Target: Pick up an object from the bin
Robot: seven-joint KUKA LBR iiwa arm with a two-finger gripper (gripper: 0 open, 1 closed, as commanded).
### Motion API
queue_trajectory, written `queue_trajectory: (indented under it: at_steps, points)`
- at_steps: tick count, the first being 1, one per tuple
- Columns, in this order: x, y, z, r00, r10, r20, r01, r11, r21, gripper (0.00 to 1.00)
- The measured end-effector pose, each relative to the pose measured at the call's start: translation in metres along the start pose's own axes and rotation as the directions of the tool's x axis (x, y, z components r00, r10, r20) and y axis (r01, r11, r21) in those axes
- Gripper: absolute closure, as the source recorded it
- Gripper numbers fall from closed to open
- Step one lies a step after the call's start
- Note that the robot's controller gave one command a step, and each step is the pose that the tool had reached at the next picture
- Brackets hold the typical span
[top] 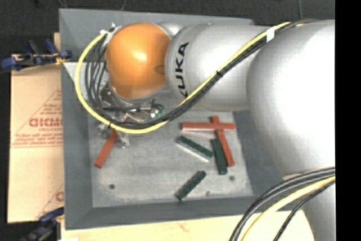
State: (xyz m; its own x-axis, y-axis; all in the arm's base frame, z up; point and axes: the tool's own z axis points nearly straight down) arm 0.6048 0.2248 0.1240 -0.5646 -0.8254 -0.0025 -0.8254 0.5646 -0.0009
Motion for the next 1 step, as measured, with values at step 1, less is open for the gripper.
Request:
queue_trajectory:
  at_steps: [1]
  points:
    - [-0.0006, -0.0008, -0.0127, 1.000, 0.002, 0.001, -0.002, 1.000, 0.002, 1.00]
